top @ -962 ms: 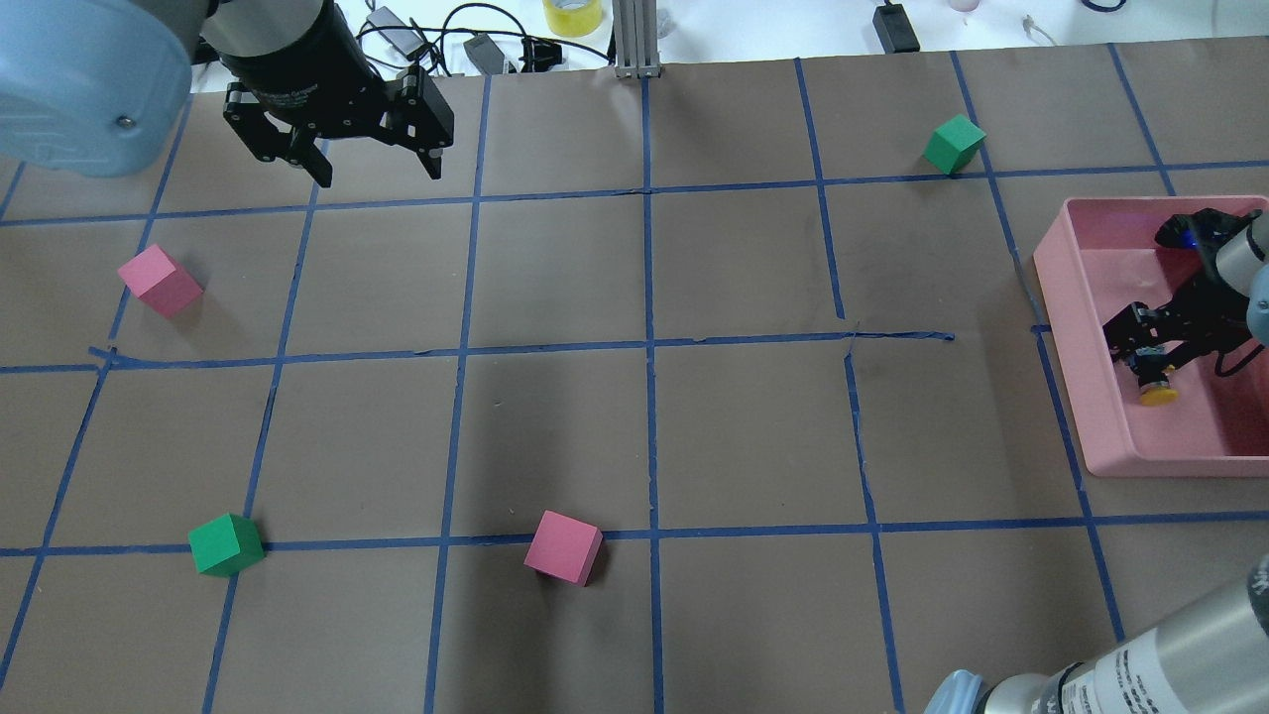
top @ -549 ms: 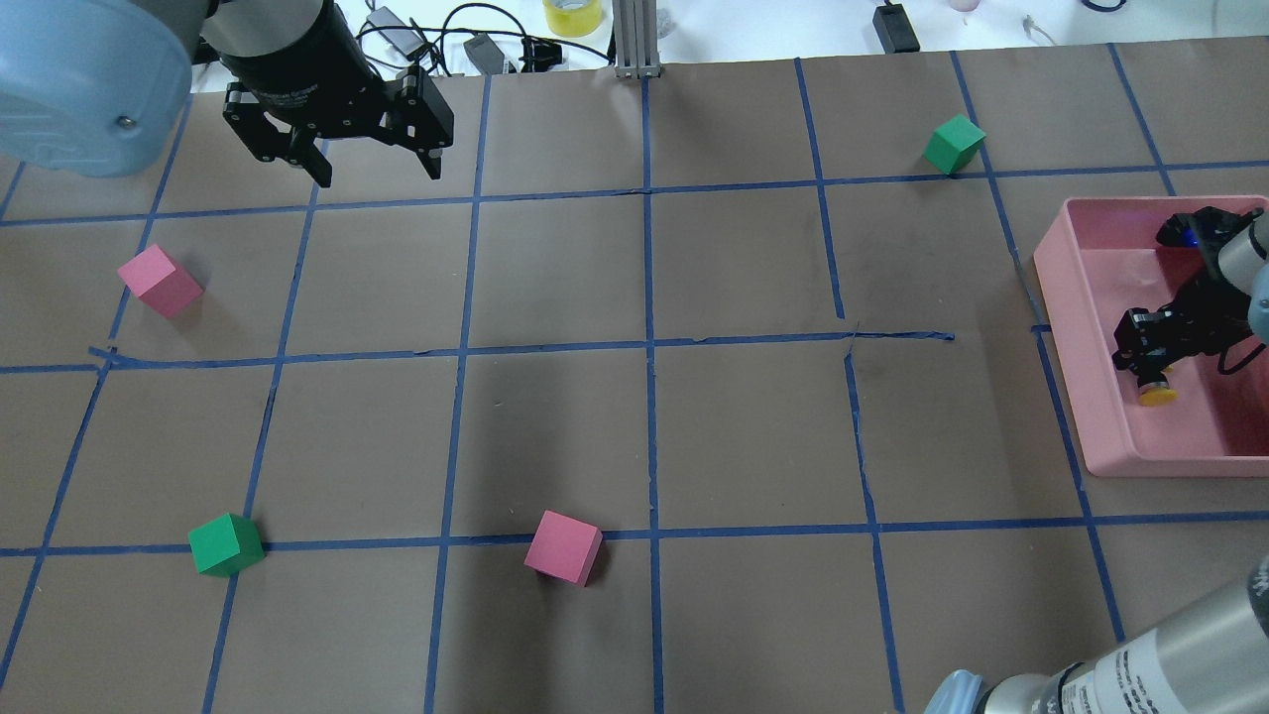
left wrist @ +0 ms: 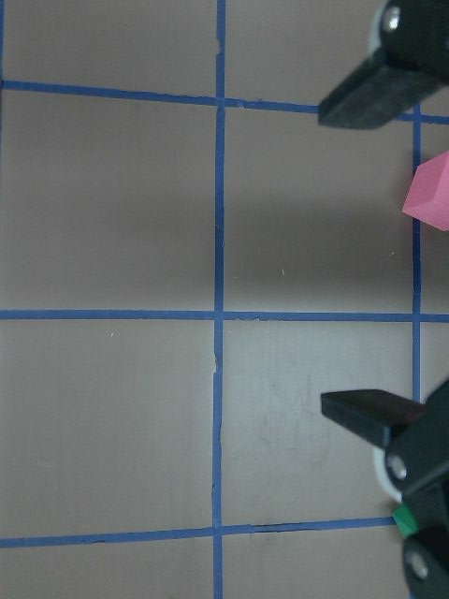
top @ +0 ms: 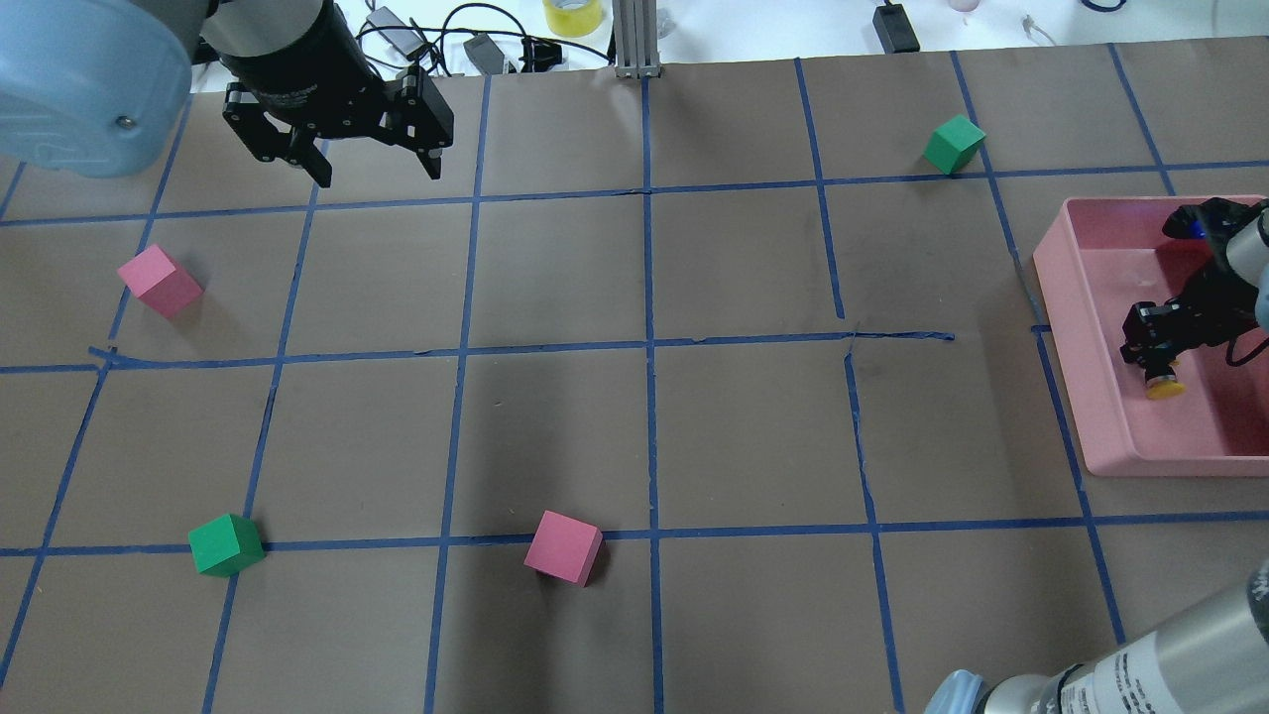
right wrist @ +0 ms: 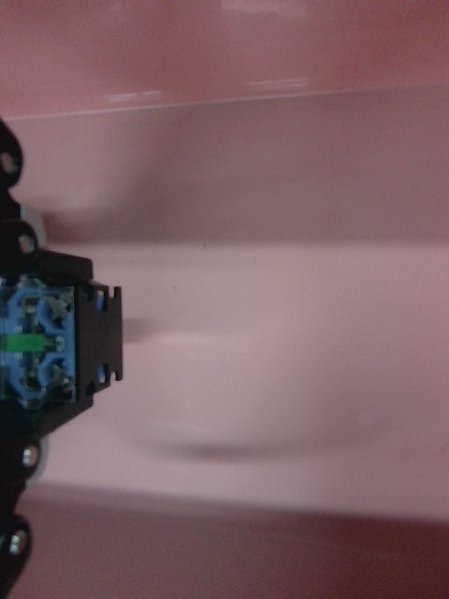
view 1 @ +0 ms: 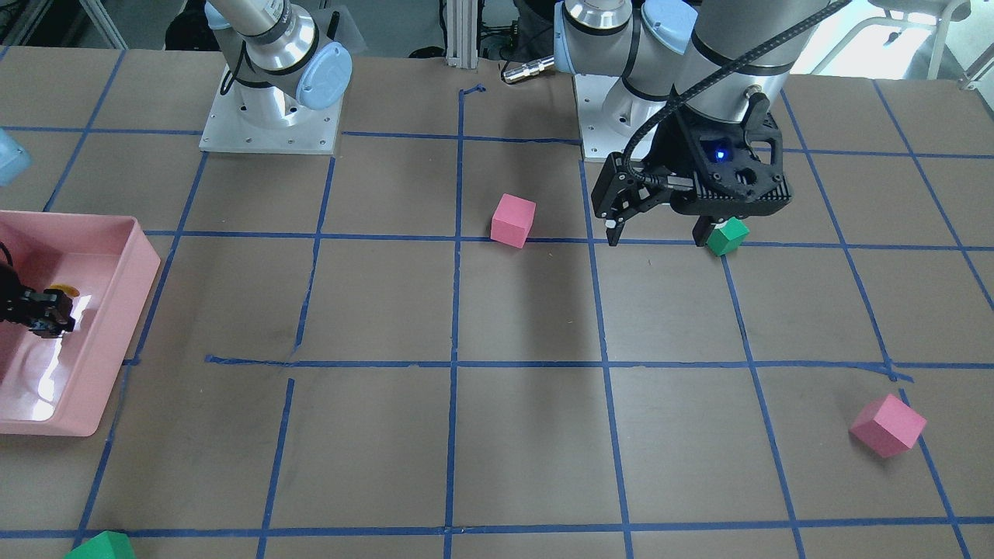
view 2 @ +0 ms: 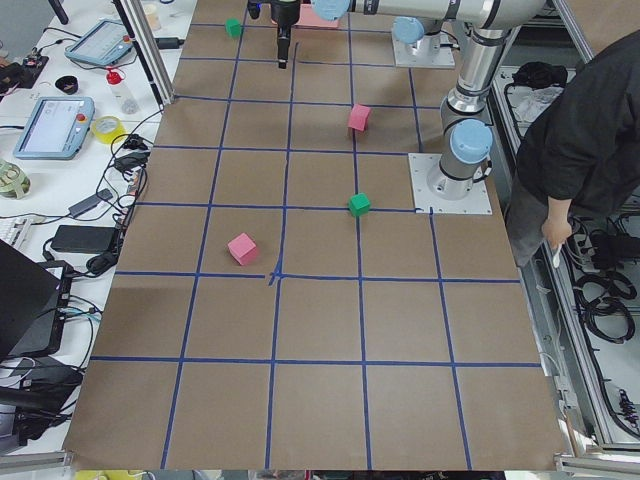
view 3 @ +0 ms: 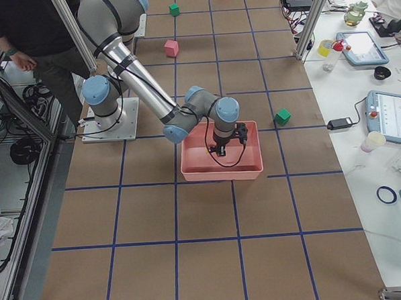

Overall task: Align button upright
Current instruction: 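Lift the button out of the tray with the right gripper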

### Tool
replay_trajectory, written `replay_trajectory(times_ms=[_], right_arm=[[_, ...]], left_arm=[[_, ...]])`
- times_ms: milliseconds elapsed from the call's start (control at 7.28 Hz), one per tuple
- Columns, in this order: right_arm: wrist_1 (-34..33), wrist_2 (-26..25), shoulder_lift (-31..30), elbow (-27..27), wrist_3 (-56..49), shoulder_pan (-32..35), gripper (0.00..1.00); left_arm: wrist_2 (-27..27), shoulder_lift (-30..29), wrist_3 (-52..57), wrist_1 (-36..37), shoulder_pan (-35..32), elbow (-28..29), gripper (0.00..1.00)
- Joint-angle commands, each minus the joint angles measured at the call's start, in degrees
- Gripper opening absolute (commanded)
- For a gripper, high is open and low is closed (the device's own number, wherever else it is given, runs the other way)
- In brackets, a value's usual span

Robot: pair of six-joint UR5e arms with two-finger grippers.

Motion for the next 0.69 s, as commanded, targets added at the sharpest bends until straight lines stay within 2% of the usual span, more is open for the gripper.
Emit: replay_trajectory(times_ms=[0,137,549], right_arm=[[5.0,-0.3,-4.9,-0.8,0.1,0.7,0.00],[7.9,-0.4,-5.6,-2.8,0.1,1.2,0.00],[21.4,-1.8,-6.6,-15.7,0.9,7.2,0.00]], left_arm=[[0.0,0.0,0.0,0.0,0.0,0.1,1.00],[0.0,0.0,0.0,0.0,0.0,0.0,1.00],[0.0,0.0,0.0,-0.1,0.0,0.2,1.00]])
